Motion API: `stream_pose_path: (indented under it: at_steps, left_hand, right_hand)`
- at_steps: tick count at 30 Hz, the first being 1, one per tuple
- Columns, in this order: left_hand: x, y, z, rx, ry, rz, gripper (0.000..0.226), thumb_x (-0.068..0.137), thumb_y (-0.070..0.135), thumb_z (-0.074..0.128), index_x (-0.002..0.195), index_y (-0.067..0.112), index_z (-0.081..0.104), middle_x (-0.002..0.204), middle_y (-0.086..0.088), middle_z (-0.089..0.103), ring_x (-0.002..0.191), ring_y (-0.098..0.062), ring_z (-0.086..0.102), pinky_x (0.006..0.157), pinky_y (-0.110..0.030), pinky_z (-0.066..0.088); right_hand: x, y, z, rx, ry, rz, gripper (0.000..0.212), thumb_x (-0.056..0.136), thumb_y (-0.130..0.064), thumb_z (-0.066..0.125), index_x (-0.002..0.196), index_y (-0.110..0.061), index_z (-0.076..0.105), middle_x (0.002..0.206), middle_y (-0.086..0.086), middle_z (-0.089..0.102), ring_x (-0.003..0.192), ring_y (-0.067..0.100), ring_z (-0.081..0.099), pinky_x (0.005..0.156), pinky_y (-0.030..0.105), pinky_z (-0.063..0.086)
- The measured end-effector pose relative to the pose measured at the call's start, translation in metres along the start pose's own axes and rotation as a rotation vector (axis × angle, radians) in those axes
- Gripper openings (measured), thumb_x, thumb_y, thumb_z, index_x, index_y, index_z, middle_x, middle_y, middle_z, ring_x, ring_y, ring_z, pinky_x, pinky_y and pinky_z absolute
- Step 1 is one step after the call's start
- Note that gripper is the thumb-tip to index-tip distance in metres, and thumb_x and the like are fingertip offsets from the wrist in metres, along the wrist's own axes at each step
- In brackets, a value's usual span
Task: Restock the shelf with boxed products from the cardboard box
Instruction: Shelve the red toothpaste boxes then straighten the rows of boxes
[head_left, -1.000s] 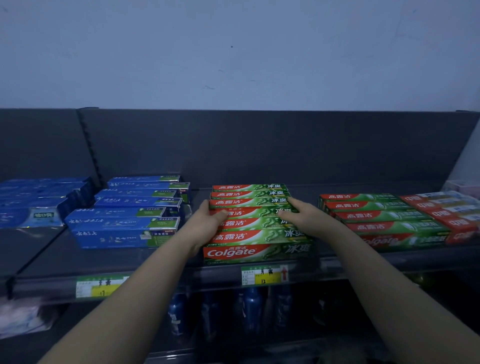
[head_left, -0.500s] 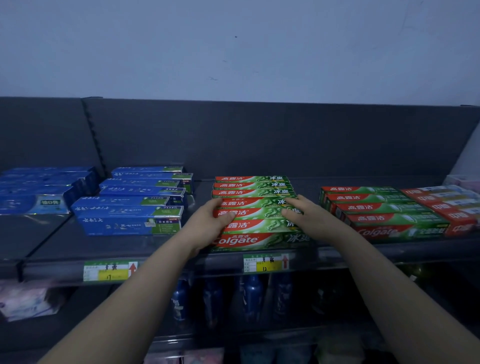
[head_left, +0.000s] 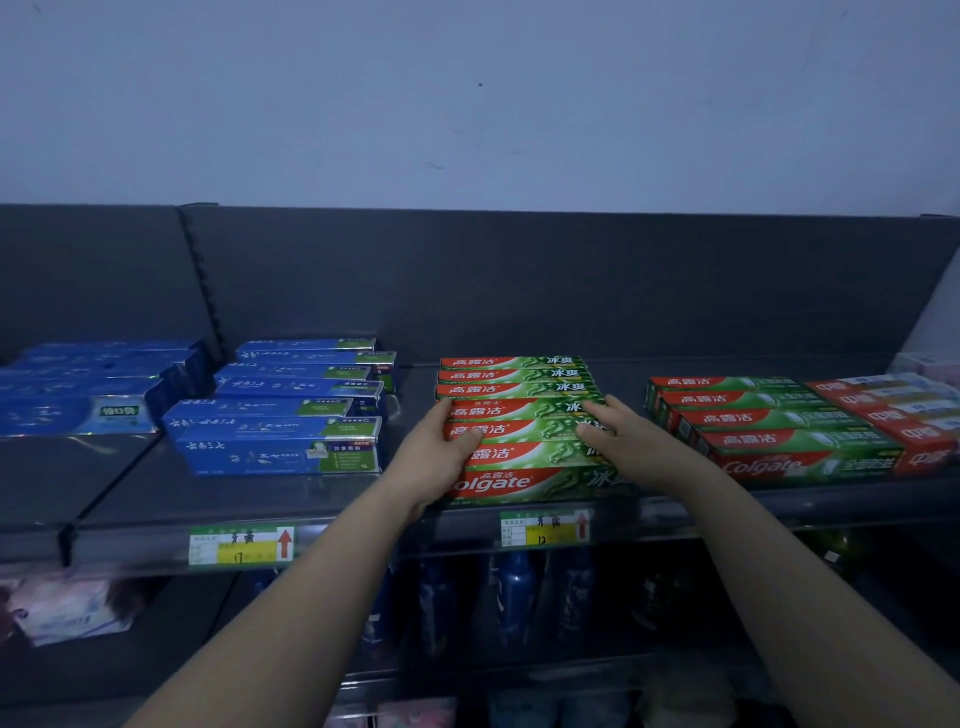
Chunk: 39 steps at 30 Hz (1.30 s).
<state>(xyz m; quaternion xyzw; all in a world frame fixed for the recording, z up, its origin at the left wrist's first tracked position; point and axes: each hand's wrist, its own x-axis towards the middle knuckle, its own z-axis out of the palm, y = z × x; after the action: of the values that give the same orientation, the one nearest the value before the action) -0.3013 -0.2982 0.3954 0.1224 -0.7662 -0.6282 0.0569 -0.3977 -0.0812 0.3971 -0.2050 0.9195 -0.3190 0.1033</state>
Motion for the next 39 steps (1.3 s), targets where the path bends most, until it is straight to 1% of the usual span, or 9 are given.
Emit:
stream_pose_path:
  at_steps: [5,8,14,16,19,24,28,31,39]
  left_hand:
    - [0.002,-0.001,-0.005,0.018,0.01,0.02,0.063,0.096,0.022,0.054,0.15,0.022,0.022,0.111,0.007,0.054,0.098,-0.016,0.063,0.088,-0.038,0.054]
    - [-0.002,-0.001,-0.004,0.091,0.005,0.055,0.057,0.097,0.023,0.052,0.148,0.019,0.027,0.118,0.004,0.053,0.093,-0.01,0.061,0.076,-0.025,0.053]
    - [-0.011,0.017,-0.033,0.17,0.097,0.211,0.052,0.094,0.027,0.057,0.142,0.019,0.038,0.133,0.009,0.05,0.106,-0.004,0.055,0.09,-0.028,0.048]
    - [-0.015,0.023,-0.061,0.191,0.172,0.265,0.055,0.092,0.029,0.061,0.142,0.019,0.041,0.14,0.005,0.048,0.123,-0.009,0.05,0.096,-0.031,0.048]
    - [-0.022,0.023,-0.112,0.186,0.258,0.286,0.056,0.088,0.027,0.066,0.139,0.019,0.045,0.135,0.002,0.054,0.123,-0.012,0.051,0.102,-0.032,0.044]
    - [-0.028,-0.008,-0.2,0.305,0.34,0.153,0.076,0.076,0.028,0.078,0.142,0.024,0.04,0.144,-0.001,0.045,0.132,-0.015,0.041,0.108,-0.038,0.037]
    - [-0.022,-0.033,-0.245,0.387,0.275,0.06,0.097,0.068,0.026,0.084,0.148,0.022,0.029,0.151,0.0,0.035,0.136,-0.02,0.036,0.106,-0.03,0.032]
    - [-0.013,-0.043,-0.262,0.416,0.183,0.014,0.113,0.057,0.037,0.088,0.15,0.025,0.025,0.155,0.001,0.027,0.138,-0.023,0.033,0.111,-0.036,0.032]
    - [0.0,-0.064,-0.277,0.412,0.098,0.117,0.104,0.066,0.024,0.086,0.149,0.027,0.025,0.153,0.003,0.031,0.137,-0.018,0.036,0.107,-0.031,0.034]
  right_hand:
    - [-0.001,0.001,0.001,0.009,0.046,-0.014,0.058,0.1,-0.044,0.041,0.152,-0.025,0.024,0.162,0.002,0.0,0.148,0.02,0.009,0.114,0.039,0.019]
    - [-0.002,0.002,0.003,-0.005,0.069,-0.028,0.058,0.099,-0.043,0.042,0.152,-0.024,0.027,0.162,0.002,0.003,0.148,0.019,0.008,0.114,0.04,0.02]
    - [0.0,-0.041,0.001,-0.071,0.199,-0.141,0.057,0.097,-0.044,0.046,0.15,-0.03,0.029,0.161,-0.003,0.01,0.149,0.017,0.001,0.118,0.045,0.011]
    - [0.002,-0.07,0.009,-0.07,0.187,-0.209,0.059,0.096,-0.047,0.047,0.15,-0.032,0.027,0.161,-0.004,0.012,0.149,0.017,0.003,0.119,0.044,0.012]
    - [0.01,-0.112,0.031,0.025,0.121,-0.313,0.063,0.094,-0.048,0.052,0.15,-0.034,0.028,0.16,-0.006,0.015,0.147,0.017,0.015,0.118,0.044,0.022]
    - [0.024,-0.17,0.085,0.037,-0.053,-0.439,0.076,0.087,-0.039,0.067,0.15,-0.025,0.027,0.155,-0.005,0.027,0.144,0.011,0.024,0.112,0.024,0.025]
    - [0.04,-0.196,0.123,-0.039,-0.176,-0.301,0.097,0.081,-0.043,0.073,0.154,-0.031,0.009,0.162,-0.001,-0.002,0.148,0.017,0.012,0.115,0.029,0.019]
    - [0.051,-0.204,0.138,-0.062,-0.189,-0.17,0.105,0.079,-0.041,0.076,0.154,-0.032,0.002,0.161,0.004,-0.013,0.148,0.023,0.01,0.114,0.034,0.023]
    - [0.05,-0.216,0.166,-0.016,-0.079,-0.119,0.103,0.076,-0.039,0.079,0.154,-0.026,0.012,0.161,-0.004,-0.001,0.143,0.023,0.024,0.109,0.032,0.031]
